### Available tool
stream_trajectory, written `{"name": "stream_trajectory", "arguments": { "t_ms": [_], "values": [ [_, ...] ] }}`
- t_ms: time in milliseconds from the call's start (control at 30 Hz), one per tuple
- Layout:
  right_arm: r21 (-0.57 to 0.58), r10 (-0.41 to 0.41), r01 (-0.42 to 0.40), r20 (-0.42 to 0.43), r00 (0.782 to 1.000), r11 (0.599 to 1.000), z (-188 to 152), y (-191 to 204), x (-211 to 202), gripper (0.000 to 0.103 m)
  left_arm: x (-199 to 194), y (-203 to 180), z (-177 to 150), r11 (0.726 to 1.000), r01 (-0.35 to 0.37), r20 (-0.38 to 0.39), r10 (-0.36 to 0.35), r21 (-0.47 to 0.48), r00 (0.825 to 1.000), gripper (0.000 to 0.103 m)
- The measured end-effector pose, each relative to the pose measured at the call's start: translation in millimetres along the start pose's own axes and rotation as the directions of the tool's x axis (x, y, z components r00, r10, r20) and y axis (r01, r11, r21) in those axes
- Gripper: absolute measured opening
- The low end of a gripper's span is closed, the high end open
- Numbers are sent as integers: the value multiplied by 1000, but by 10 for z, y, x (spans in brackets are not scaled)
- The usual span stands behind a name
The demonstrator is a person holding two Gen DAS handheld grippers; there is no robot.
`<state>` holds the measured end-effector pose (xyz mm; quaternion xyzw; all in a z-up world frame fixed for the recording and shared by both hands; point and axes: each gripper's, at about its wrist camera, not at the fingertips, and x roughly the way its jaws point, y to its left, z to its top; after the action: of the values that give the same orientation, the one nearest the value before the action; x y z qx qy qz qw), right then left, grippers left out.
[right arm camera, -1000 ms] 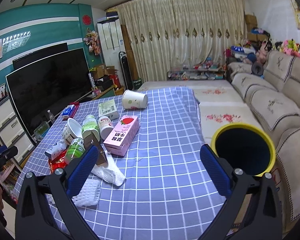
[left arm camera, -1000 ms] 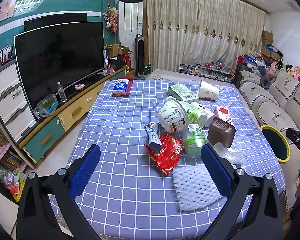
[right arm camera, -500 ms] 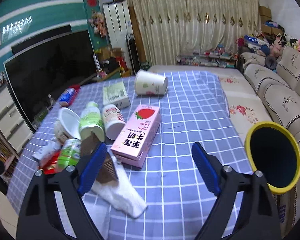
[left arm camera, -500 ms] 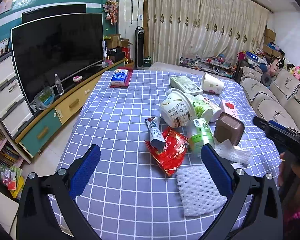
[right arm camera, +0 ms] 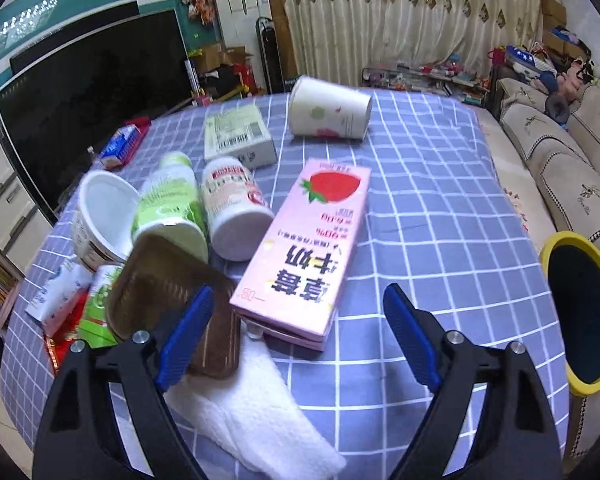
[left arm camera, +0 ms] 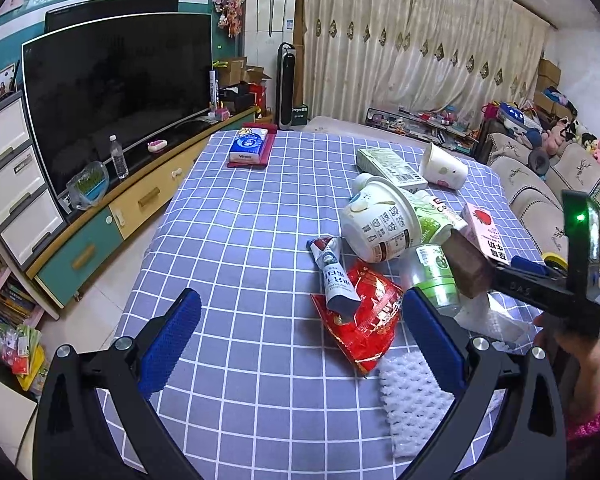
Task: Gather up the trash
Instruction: 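Reach the right gripper to the pink milk carton and grasp it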
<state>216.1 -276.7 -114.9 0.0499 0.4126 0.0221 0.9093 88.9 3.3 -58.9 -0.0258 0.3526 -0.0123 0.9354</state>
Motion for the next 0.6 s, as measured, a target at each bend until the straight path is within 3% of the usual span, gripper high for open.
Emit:
{"name": "stream_trajectory", "arguments": {
  "t_ms": [200,300,367,600],
  "values": [
    [28,-30,30,-15,999,999,-26,-123,111,82,115,-14,0,1000,3,-19,-3,3,1000,99],
    [21,-19,19,-7,1000,1000,-39,-114,114,67,175,-53,3,1000,16,-28,-16,1,999,99],
    [10,-21,20,1,1000,1000,-35,-106,99,49,179,-91,10,1000,23,-29,-23,9,999,99],
    [28,14,-16,94,996,999,-73,-301,-245,48,224,-157,27,999,31,-30,-31,21,999,99]
  ]
}}
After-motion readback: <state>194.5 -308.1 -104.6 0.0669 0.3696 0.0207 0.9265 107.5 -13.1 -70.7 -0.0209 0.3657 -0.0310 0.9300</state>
